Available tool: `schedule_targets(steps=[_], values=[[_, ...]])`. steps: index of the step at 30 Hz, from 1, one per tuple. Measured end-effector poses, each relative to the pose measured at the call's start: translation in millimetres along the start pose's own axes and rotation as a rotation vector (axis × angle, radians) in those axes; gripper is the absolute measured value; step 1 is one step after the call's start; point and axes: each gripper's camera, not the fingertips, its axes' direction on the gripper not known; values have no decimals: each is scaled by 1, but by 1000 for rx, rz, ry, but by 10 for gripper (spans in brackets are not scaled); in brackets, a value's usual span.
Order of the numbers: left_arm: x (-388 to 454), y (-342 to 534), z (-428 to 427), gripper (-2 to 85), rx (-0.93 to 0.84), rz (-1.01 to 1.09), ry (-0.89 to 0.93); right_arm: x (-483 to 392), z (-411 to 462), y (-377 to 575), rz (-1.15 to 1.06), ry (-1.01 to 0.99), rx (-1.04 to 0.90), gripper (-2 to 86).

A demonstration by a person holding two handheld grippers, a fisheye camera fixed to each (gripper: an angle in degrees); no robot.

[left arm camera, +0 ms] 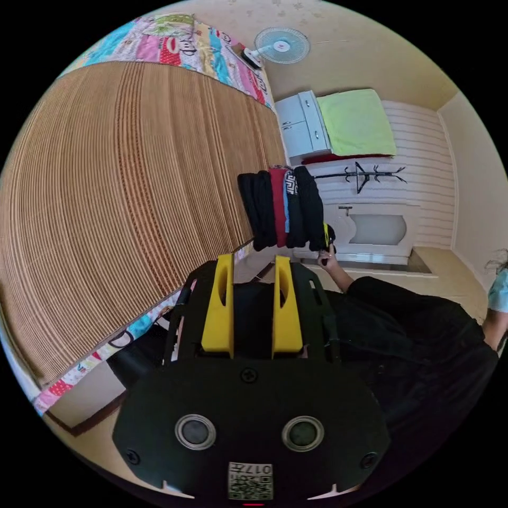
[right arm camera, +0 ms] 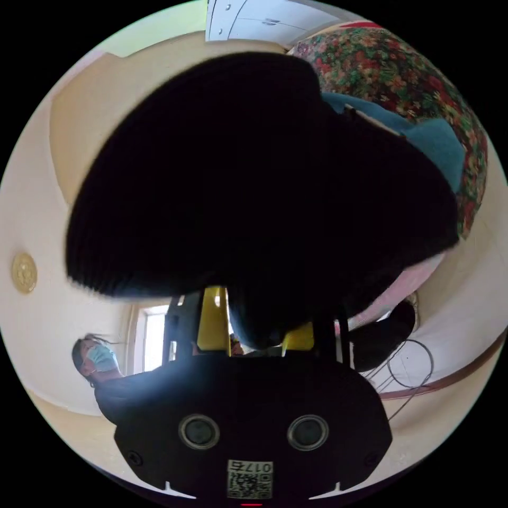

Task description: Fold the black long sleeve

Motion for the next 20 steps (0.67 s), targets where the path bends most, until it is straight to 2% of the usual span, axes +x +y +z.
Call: schedule_targets(steps=[2, 6, 11, 14, 17, 18, 20], values=[[-3, -2, -13, 103, 65, -40, 54, 13, -20, 11, 59, -69, 106, 123], [-8, 0, -41, 73, 158, -112, 7, 50, -71, 56, 130, -232, 398, 79], [-24, 17, -85, 30, 303, -192, -45, 126, -89, 128, 353, -255, 591, 19], [-30, 35, -116, 0, 427, -217, -90, 161, -70, 175, 563, -199, 684, 9], [-35, 53, -157, -3, 527, -258, -212, 190, -23, 198, 602, -312, 787, 5], [-36, 57, -168, 0, 546, -273, -247, 202, 4, 196, 607, -391, 769, 5], [-45, 77, -220, 37, 611, -352, -447, 210, 45, 184, 628, -409, 694, 4]])
